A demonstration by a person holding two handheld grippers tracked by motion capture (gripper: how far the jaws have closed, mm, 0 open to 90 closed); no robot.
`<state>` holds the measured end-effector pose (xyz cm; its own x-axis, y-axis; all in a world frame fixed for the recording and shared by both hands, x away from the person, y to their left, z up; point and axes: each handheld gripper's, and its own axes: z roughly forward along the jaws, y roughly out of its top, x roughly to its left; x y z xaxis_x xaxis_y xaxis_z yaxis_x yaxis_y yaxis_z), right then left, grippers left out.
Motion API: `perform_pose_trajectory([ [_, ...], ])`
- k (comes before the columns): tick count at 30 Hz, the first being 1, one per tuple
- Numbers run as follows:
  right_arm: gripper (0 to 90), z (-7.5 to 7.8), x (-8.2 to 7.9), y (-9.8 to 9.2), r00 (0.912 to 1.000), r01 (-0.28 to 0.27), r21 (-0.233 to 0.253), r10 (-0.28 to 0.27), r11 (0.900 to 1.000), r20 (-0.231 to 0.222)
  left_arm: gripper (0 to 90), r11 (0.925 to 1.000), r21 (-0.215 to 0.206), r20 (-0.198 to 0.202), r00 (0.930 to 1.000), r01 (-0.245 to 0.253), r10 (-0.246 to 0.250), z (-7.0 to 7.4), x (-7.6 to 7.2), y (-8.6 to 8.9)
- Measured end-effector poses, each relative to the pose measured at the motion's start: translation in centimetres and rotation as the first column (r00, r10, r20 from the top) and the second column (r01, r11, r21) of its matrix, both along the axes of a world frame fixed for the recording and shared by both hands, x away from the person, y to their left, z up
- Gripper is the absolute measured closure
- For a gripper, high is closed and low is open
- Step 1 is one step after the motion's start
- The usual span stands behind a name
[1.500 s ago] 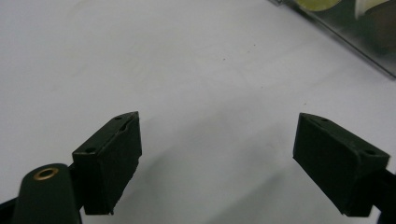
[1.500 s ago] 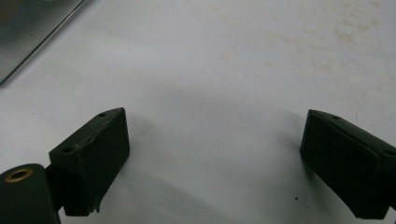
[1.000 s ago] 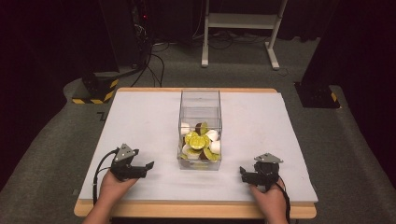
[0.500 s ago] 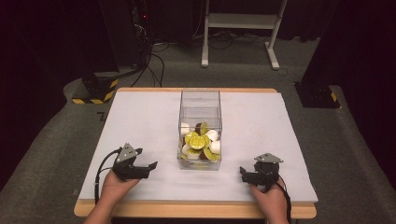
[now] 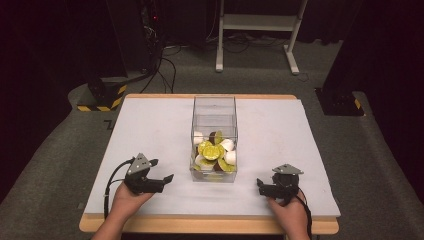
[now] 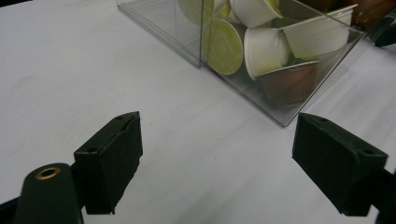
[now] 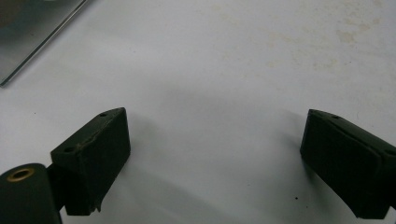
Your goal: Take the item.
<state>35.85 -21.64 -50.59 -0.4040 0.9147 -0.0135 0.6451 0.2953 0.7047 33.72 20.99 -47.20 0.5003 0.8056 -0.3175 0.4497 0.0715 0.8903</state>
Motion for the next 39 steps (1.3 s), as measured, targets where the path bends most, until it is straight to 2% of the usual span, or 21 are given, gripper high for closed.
perform_pose_trajectory([
  [4, 8.2, 0.0, 0.0, 0.0, 1.0, 0.0, 0.001, 0.0, 1.0, 0.0, 16.7, 0.9997, -0.026, 0.004, 1.0, -0.001, 0.001, 0.3, -0.1, -0.3],
  [5, 8.2, 0.0, 0.0, 0.0, 1.0, 0.0, 0.001, 0.0, 1.0, 0.001, 16.7, 0.9999, -0.007, 0.005, 0.9999, 0.014, -0.014, 0.4, -0.1, -0.3],
  [6, 8.2, 0.0, 0.0, 0.0, 1.0, 0.0, 0.001, 0.0, 1.0, 0.001, 16.8, 0.9999, -0.007, 0.005, 0.9999, 0.014, -0.014, 0.4, -0.1, -0.3],
  [9, 8.2, 0.0, 0.0, 0.0, 1.0, 0.001, 0.0, -0.001, 1.0, 0.001, 17.1, 0.9994, -0.028, 0.01, 0.9998, 0.018, -0.018, 0.7, -0.3, -0.7],
  [11, 8.2, 0.0, 0.0, 0.0, 1.0, 0.0, 0.0, 0.0, 1.0, 0.001, 17.3, 0.9995, -0.019, 0.007, 0.9996, 0.027, -0.027, 0.8, -0.3, -0.7],
  [25, 8.2, 0.0, 0.0, 0.0, 1.0, 0.0, 0.0, 0.0, 1.0, 0.001, 19.1, 0.9985, -0.042, 0.029, 0.999, 0.036, -0.035, 2.0, -0.3, -1.1],
  [26, 8.2, 0.0, 0.0, 0.0, 1.0, 0.0, 0.0, 0.0, 1.0, 0.001, 19.2, 0.9987, -0.029, 0.032, 0.9987, 0.042, -0.041, 2.1, -0.2, -1.0],
  [27, 8.2, 0.0, 0.0, 0.0, 1.0, 0.0, 0.0, 0.0, 1.0, 0.001, 19.4, 0.9981, -0.048, 0.034, 0.9987, 0.04, -0.039, 2.3, -0.2, -1.1],
  [37, 8.2, 0.0, 0.0, 0.0, 1.0, 0.0, -0.001, 0.0, 1.0, 0.001, 19.7, 0.9978, -0.035, 0.044, 0.9976, 0.056, -0.054, 3.0, -0.1, -1.6],
  [39, 8.2, 0.0, 0.0, 0.0, 1.0, 0.0, -0.001, 0.0, 1.0, 0.001, 19.8, 0.997, -0.053, 0.045, 0.9975, 0.057, -0.054, 3.2, 0.0, -1.8],
])
